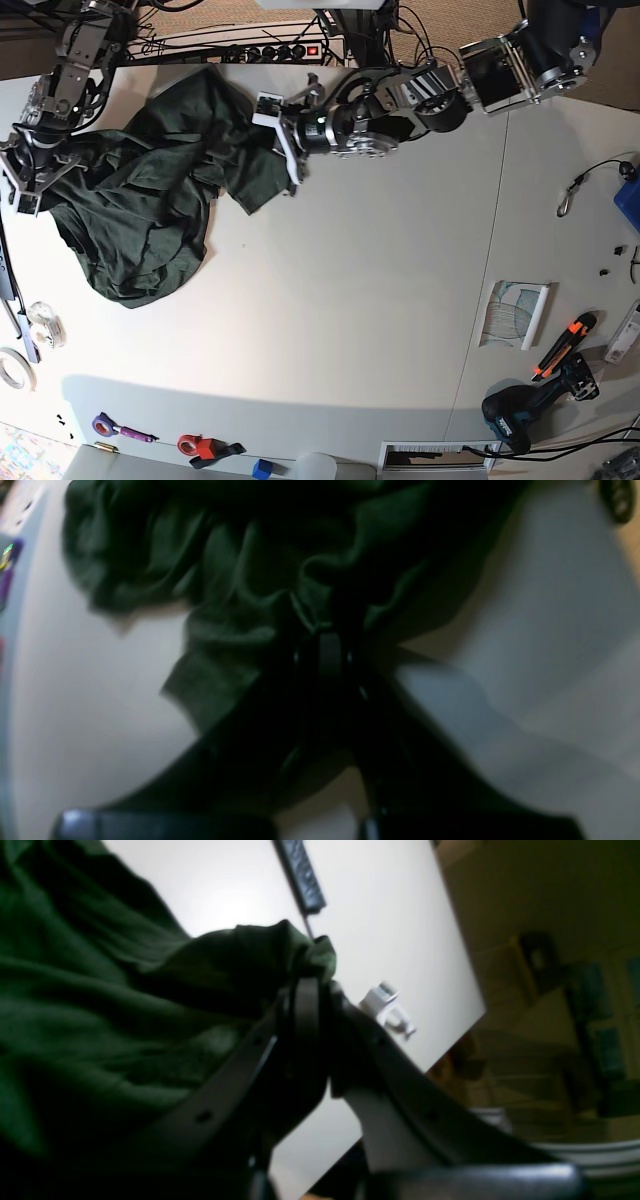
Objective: Layout the t-shirt on the table in an organized manner, then fold the t-shirt properly
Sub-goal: 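Hold the shirt with both grippers and pull them apart to stretch it, then lift the stretched shirt high and swing it across the table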
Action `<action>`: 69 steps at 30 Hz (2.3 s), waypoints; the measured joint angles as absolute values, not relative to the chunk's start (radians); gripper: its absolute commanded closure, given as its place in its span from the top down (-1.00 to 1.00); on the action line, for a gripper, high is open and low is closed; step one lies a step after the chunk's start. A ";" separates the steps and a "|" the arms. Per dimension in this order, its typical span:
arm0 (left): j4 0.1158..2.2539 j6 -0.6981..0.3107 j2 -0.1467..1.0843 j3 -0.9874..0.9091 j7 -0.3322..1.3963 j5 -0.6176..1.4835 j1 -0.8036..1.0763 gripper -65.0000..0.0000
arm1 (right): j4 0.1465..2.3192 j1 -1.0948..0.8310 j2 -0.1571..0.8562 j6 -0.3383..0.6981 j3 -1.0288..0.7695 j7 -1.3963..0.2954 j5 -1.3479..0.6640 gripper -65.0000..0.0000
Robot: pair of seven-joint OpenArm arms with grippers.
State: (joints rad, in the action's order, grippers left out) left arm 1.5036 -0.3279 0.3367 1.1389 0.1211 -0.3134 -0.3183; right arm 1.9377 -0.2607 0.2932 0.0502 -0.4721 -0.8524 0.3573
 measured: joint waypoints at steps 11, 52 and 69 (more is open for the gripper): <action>1.709 -0.077 0.519 1.140 0.426 -0.387 -0.313 -1.00 | 1.938 -0.260 0.434 0.046 -0.490 -0.853 0.356 -1.00; 1.823 -0.701 0.540 -0.052 0.889 0.861 -0.297 -1.00 | 1.939 -0.138 0.449 0.412 -0.695 -0.908 -0.445 -1.00; 1.571 -0.596 0.445 0.118 0.633 0.540 -0.554 -1.00 | 1.423 0.389 0.408 0.365 -0.303 -0.818 -0.341 -1.00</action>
